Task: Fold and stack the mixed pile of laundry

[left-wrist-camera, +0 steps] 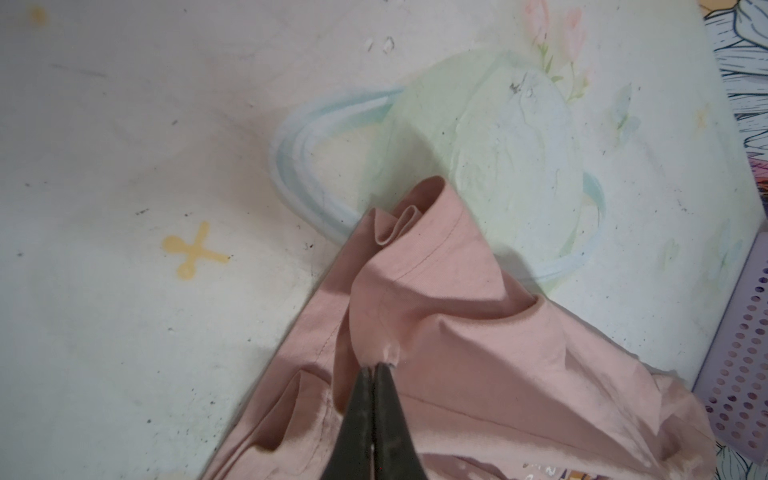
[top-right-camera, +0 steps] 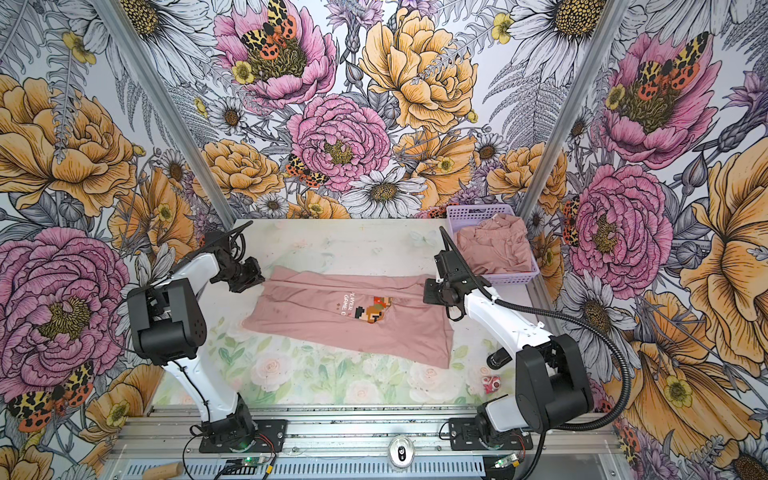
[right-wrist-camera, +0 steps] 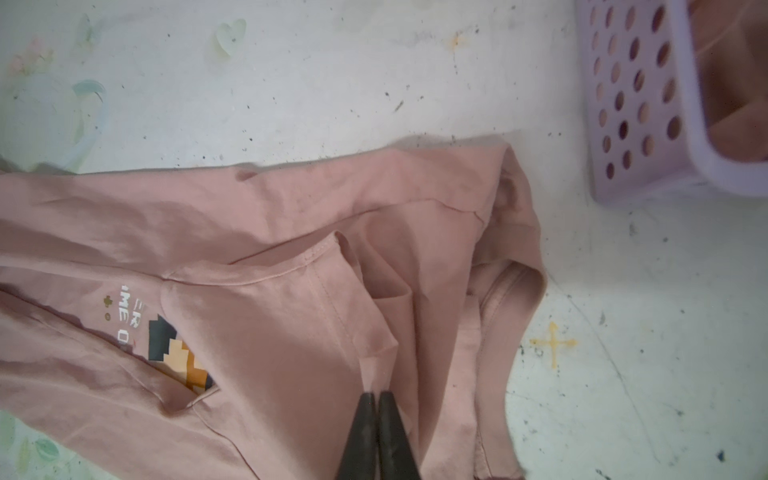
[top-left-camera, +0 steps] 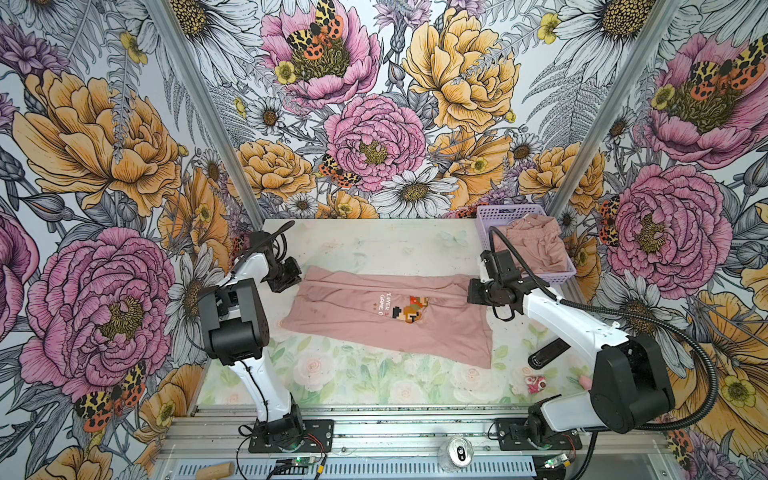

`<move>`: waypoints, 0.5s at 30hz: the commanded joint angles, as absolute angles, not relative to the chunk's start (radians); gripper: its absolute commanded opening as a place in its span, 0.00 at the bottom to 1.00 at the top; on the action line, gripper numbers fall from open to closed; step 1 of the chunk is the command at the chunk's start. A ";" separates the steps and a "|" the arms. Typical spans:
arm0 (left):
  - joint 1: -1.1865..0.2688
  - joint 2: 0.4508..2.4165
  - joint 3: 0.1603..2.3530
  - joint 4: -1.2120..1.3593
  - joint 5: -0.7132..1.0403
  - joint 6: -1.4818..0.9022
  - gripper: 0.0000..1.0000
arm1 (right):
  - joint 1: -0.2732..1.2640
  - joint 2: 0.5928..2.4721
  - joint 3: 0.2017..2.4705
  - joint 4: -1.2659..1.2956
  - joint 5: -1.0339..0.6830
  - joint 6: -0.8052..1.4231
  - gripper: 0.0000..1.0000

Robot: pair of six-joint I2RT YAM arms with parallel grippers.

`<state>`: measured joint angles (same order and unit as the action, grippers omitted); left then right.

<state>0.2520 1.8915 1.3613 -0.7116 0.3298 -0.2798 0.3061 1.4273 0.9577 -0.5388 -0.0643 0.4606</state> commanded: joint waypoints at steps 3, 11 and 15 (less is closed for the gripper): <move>0.261 1.849 1.339 -0.690 0.286 -0.267 0.00 | 0.313 1.388 0.912 -0.536 -0.054 0.486 0.00; 0.260 1.860 1.319 -0.693 0.289 -0.257 0.00 | 0.319 1.367 0.862 -0.532 -0.063 0.491 0.00; 0.261 1.893 1.291 -0.718 0.272 -0.251 0.00 | 0.330 1.403 0.838 -0.524 -0.068 0.506 0.00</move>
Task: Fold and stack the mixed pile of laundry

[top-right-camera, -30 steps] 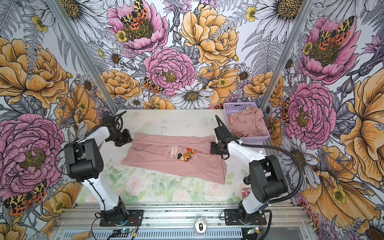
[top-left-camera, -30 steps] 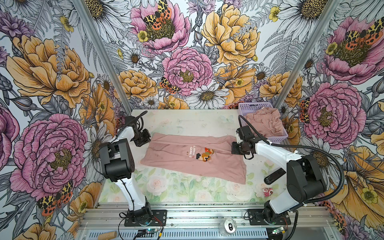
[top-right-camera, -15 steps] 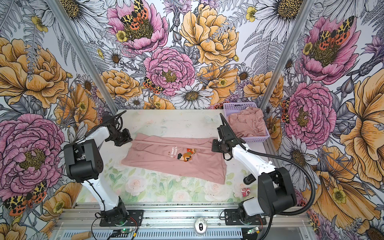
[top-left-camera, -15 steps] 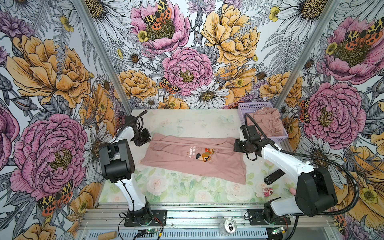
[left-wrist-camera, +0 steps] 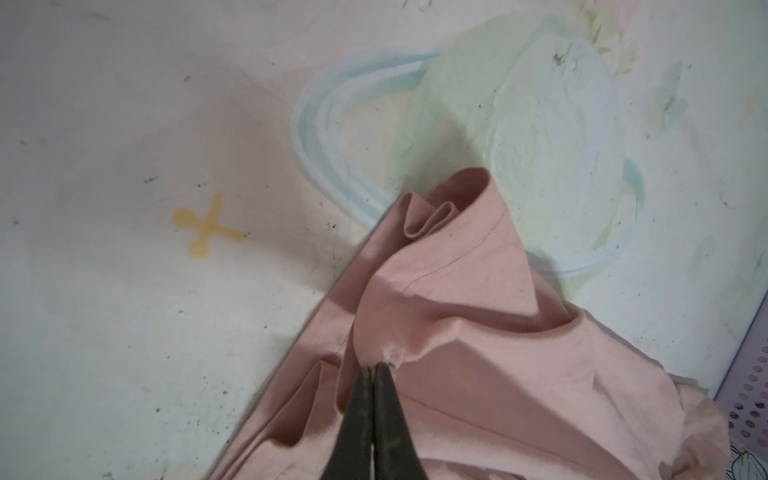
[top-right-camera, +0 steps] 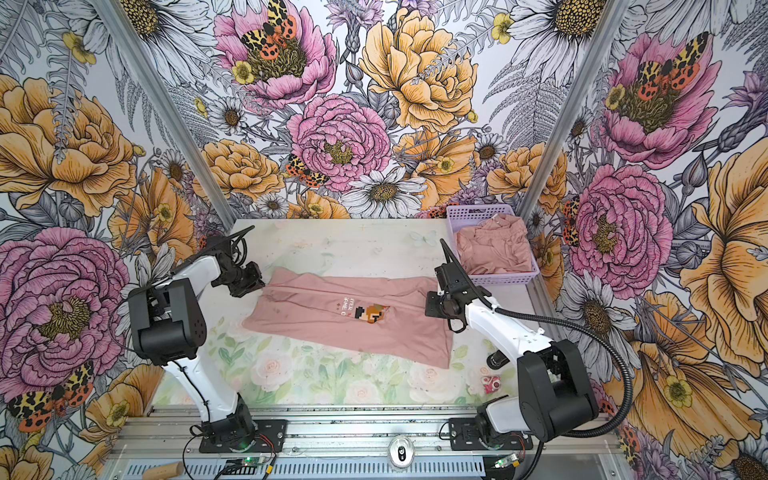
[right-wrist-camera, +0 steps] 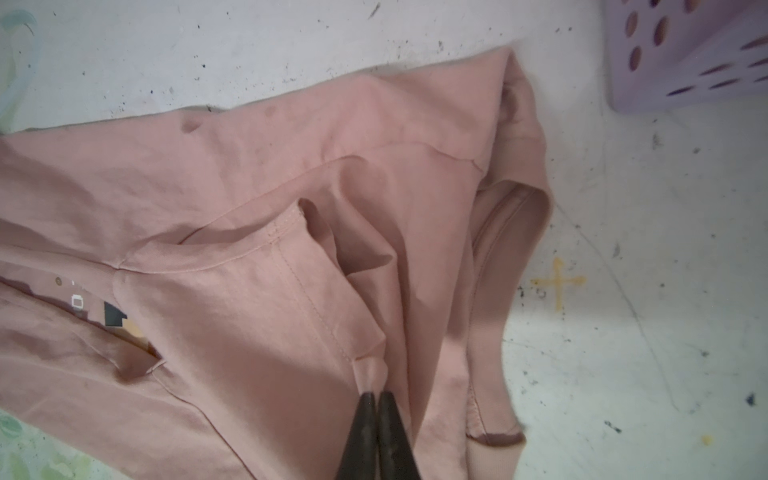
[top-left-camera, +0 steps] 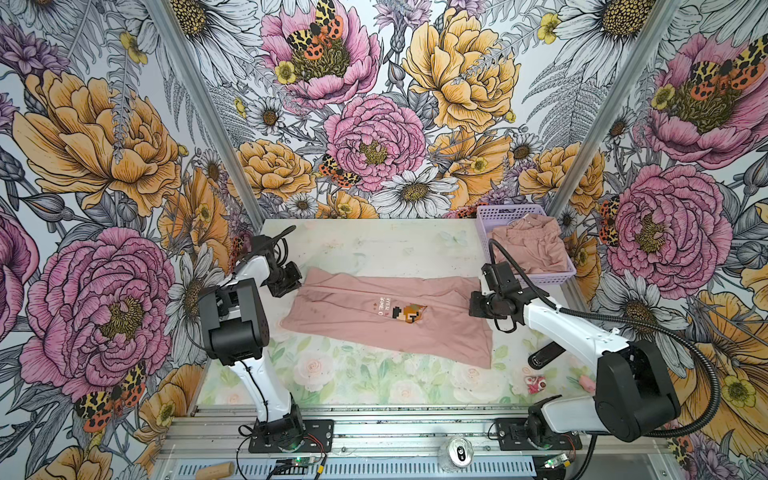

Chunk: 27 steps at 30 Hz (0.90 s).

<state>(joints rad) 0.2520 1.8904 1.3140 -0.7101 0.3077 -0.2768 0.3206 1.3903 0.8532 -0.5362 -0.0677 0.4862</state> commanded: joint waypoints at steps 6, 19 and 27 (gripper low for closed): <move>0.257 1.914 1.251 -0.716 0.233 -0.262 0.00 | 0.357 1.454 0.828 -0.501 -0.060 0.531 0.00; 0.246 1.958 1.280 -0.716 0.200 -0.250 0.00 | 0.381 1.464 0.803 -0.501 -0.041 0.547 0.00; 0.242 1.983 1.326 -0.727 0.203 -0.248 0.00 | 0.394 1.475 0.805 -0.519 -0.053 0.547 0.00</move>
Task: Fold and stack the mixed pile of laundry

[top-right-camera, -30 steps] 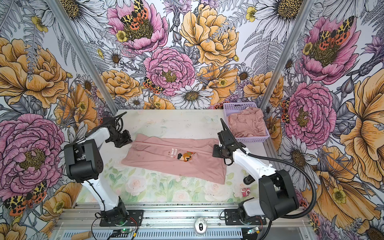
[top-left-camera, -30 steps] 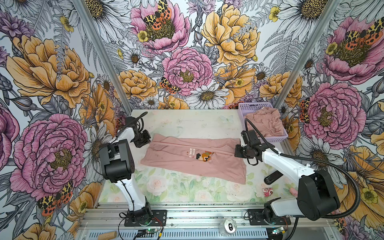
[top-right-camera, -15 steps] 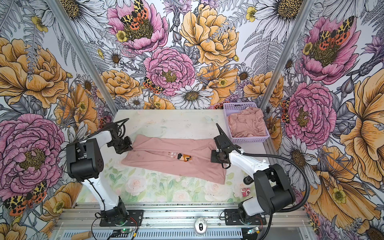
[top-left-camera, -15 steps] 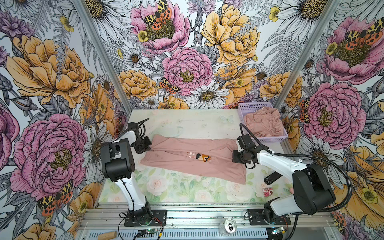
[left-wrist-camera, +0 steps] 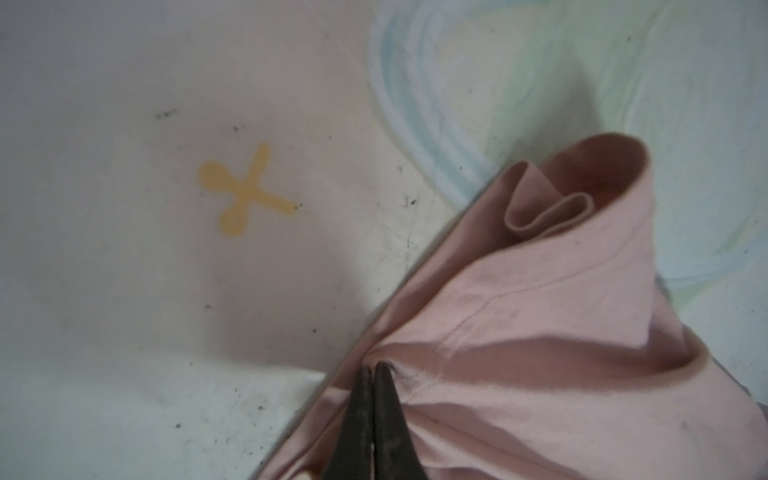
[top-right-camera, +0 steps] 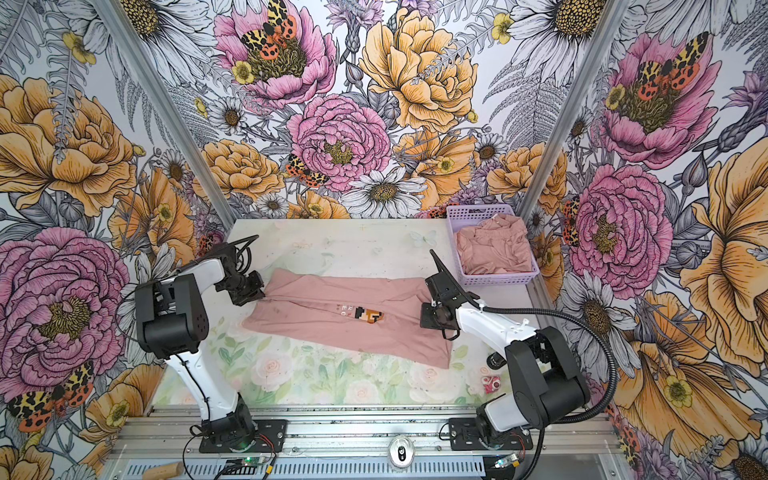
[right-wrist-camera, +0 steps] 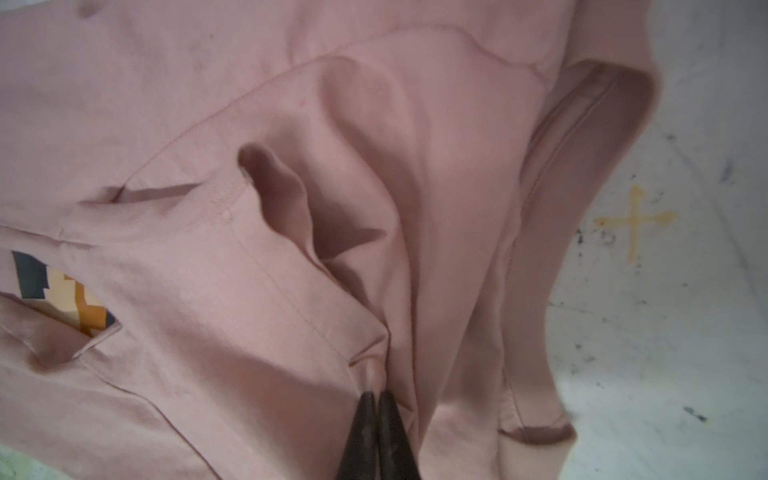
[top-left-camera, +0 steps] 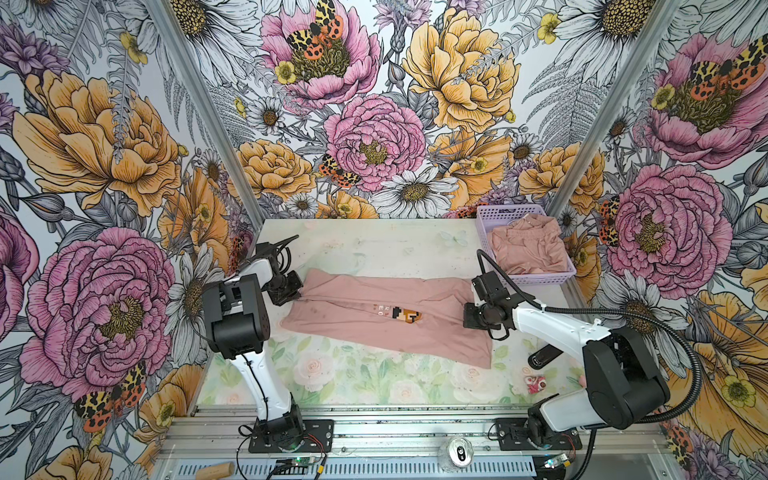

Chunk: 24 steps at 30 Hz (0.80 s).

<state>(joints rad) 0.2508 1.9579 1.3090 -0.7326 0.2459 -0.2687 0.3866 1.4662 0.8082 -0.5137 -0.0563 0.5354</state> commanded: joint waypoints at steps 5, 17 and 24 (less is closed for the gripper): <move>0.238 1.933 1.293 -0.740 0.206 -0.252 0.26 | 0.391 1.413 0.877 -0.624 -0.022 0.528 0.19; 0.223 1.831 1.282 -0.748 0.208 -0.290 0.55 | 0.362 1.685 1.211 -0.631 -0.078 0.384 0.43; 0.219 1.786 1.271 -0.749 0.228 -0.299 0.58 | 0.333 1.839 1.278 -0.626 -0.157 0.361 0.43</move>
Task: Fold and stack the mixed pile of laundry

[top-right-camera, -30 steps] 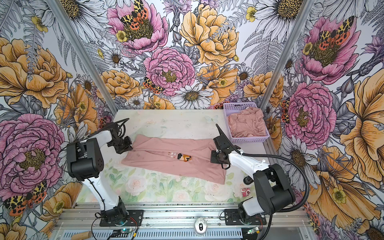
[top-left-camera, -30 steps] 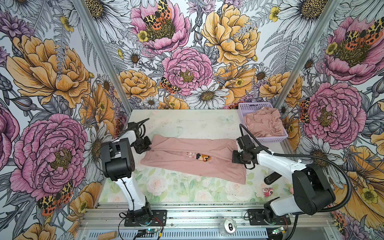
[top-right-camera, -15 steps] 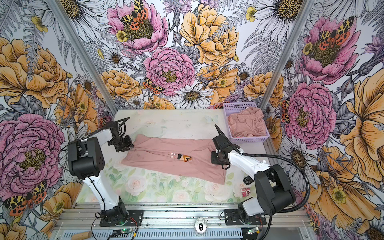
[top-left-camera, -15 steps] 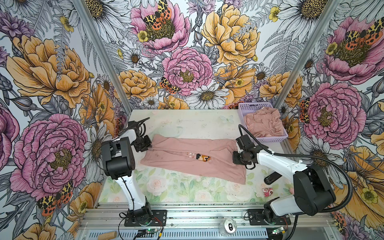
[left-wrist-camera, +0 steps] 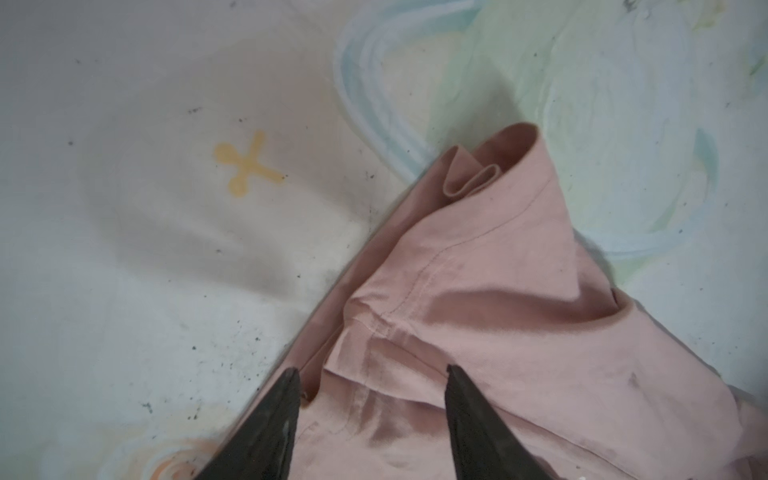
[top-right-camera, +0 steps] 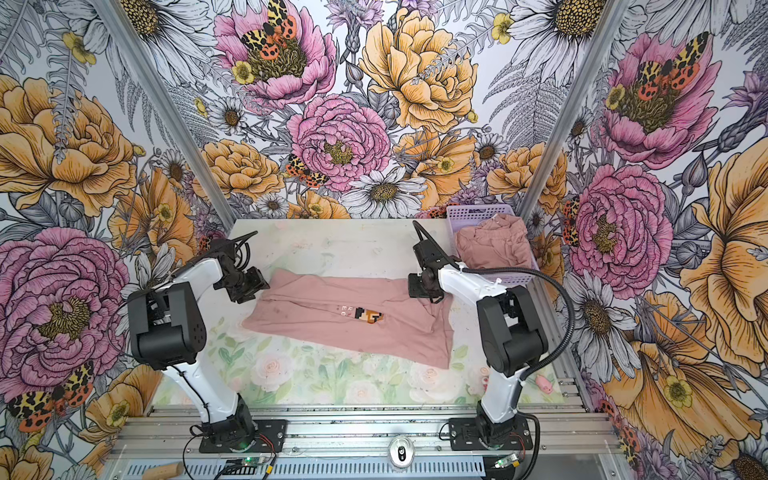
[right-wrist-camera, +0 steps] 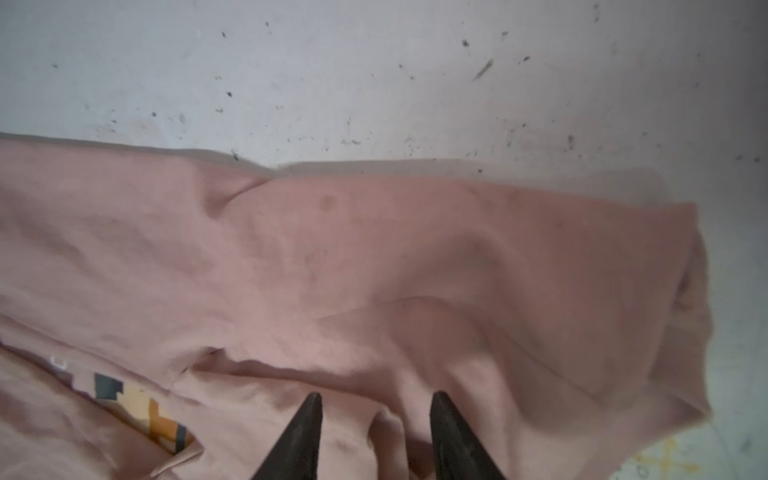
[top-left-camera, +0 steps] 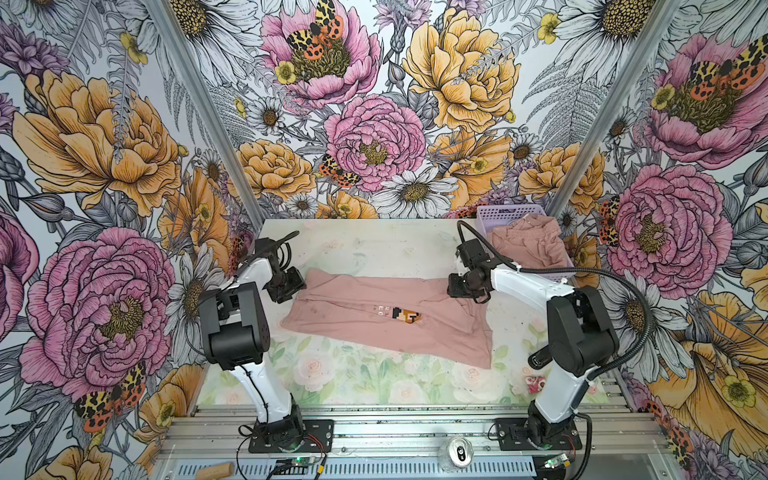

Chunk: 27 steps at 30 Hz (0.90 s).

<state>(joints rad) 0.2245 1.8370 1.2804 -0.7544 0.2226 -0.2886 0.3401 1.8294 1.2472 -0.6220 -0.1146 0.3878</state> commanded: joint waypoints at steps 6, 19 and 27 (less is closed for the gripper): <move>0.218 1.763 1.255 -0.749 0.227 -0.305 0.59 | 0.340 1.809 1.233 -0.611 -0.179 0.366 0.24; 0.211 1.730 1.256 -0.754 0.234 -0.313 0.60 | 0.374 1.737 1.164 -0.604 -0.207 0.405 0.00; 0.200 1.707 1.248 -0.760 0.231 -0.314 0.60 | 0.450 1.626 1.078 -0.601 -0.246 0.449 0.00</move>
